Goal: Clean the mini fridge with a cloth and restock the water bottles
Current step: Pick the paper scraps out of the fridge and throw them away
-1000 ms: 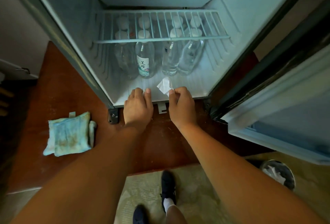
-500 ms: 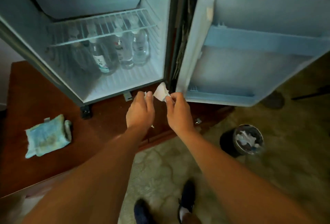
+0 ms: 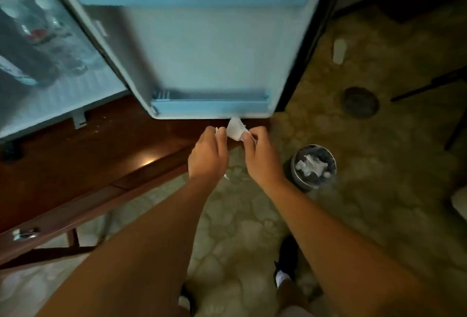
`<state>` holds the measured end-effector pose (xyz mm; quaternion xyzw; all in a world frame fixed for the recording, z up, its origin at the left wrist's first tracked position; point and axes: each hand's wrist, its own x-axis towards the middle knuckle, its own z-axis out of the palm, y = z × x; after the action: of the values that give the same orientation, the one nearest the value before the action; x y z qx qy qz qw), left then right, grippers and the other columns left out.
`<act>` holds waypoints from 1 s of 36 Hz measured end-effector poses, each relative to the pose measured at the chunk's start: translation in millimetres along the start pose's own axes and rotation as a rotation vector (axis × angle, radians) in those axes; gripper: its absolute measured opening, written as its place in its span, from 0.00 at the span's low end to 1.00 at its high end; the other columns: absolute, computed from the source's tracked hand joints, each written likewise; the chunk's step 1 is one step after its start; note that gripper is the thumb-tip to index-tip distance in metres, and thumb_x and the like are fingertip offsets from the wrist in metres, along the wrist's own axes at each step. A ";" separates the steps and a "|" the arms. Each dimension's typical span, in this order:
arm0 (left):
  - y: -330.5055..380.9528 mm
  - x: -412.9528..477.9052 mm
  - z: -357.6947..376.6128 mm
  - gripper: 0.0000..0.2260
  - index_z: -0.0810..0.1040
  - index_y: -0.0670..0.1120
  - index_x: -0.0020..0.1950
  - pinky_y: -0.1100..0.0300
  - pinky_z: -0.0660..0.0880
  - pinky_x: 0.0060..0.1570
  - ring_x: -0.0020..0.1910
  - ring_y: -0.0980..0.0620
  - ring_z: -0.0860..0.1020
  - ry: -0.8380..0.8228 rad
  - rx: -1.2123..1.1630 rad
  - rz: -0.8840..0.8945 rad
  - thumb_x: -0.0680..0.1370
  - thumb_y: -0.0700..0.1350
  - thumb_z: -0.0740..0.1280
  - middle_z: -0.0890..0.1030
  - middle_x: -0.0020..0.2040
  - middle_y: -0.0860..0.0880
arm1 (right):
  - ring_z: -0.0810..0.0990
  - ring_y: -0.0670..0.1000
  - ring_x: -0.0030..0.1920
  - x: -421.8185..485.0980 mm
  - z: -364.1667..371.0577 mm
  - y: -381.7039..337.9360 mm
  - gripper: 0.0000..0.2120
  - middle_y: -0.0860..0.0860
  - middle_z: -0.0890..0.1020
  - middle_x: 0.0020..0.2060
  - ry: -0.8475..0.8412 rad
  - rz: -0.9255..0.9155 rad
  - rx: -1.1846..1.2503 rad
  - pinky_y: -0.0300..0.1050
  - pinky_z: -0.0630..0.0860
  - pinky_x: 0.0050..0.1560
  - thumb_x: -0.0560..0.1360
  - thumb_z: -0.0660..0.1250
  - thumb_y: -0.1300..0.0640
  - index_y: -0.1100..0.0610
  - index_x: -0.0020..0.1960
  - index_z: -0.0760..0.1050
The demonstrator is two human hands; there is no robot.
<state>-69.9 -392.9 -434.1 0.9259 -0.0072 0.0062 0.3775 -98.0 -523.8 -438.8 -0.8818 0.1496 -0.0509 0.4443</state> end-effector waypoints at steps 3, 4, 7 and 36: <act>24.3 -6.5 57.6 0.14 0.69 0.48 0.48 0.44 0.75 0.43 0.46 0.38 0.79 -0.043 -0.021 -0.023 0.86 0.56 0.52 0.80 0.45 0.45 | 0.79 0.49 0.44 5.8 -28.2 53.8 0.10 0.49 0.80 0.47 -0.020 0.050 -0.009 0.47 0.73 0.40 0.85 0.57 0.47 0.51 0.57 0.71; 32.0 -7.2 77.1 0.15 0.70 0.48 0.49 0.44 0.75 0.44 0.47 0.38 0.79 -0.056 -0.036 -0.029 0.85 0.56 0.52 0.80 0.45 0.45 | 0.78 0.49 0.44 8.8 -37.4 71.5 0.11 0.49 0.80 0.47 -0.017 0.063 -0.009 0.47 0.73 0.41 0.85 0.57 0.47 0.53 0.58 0.72; 53.4 -8.0 136.9 0.20 0.72 0.46 0.53 0.44 0.75 0.46 0.48 0.37 0.79 -0.097 -0.066 -0.027 0.84 0.59 0.50 0.81 0.47 0.43 | 0.77 0.49 0.44 22.2 -64.3 123.4 0.12 0.49 0.80 0.45 0.022 0.088 -0.011 0.41 0.66 0.41 0.84 0.59 0.49 0.57 0.58 0.74; 27.9 12.6 541.8 0.20 0.72 0.44 0.65 0.52 0.71 0.46 0.54 0.39 0.79 -0.450 -0.065 -0.297 0.86 0.58 0.52 0.80 0.57 0.41 | 0.77 0.47 0.44 118.0 -79.6 489.9 0.11 0.52 0.84 0.47 0.064 0.519 -0.013 0.33 0.65 0.43 0.81 0.65 0.55 0.60 0.59 0.79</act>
<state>-54.6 -791.8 -801.7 0.8824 0.0451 -0.2554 0.3926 -110.6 -896.0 -787.4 -0.8148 0.3851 0.0380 0.4317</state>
